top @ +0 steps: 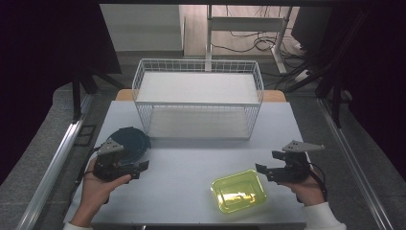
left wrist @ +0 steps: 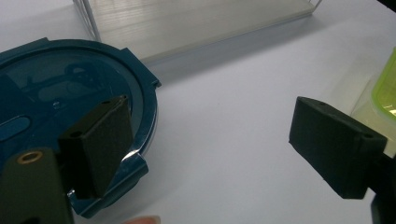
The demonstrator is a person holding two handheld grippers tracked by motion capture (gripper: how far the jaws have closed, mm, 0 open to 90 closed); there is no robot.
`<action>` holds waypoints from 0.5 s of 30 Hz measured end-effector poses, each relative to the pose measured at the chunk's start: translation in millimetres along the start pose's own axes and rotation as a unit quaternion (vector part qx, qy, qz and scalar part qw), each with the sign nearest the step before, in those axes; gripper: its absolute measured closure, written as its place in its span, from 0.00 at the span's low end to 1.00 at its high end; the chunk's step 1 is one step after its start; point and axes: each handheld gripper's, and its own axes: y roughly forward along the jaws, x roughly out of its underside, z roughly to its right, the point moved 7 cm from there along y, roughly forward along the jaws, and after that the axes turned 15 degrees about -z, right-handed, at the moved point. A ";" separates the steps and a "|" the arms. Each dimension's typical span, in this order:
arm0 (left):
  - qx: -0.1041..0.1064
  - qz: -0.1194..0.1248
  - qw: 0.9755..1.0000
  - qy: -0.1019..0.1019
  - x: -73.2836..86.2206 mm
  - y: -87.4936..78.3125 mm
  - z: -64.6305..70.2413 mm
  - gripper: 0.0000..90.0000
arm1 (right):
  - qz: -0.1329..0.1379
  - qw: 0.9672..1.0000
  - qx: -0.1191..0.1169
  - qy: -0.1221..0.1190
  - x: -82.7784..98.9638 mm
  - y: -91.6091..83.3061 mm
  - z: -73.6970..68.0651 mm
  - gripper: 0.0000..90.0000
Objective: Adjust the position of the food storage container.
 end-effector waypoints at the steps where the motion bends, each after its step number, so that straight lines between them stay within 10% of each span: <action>1: -0.001 0.000 1.000 0.000 -0.1 -0.5 -0.7 0.15 | -0.002 1.000 0.001 0.001 0.5 0.5 1.6 0.18; 15: 0.002 0.005 1.000 0.005 8.7 -13.2 1.9 0.18 | -0.004 1.000 -0.001 0.013 -2.9 -2.3 -1.5 0.21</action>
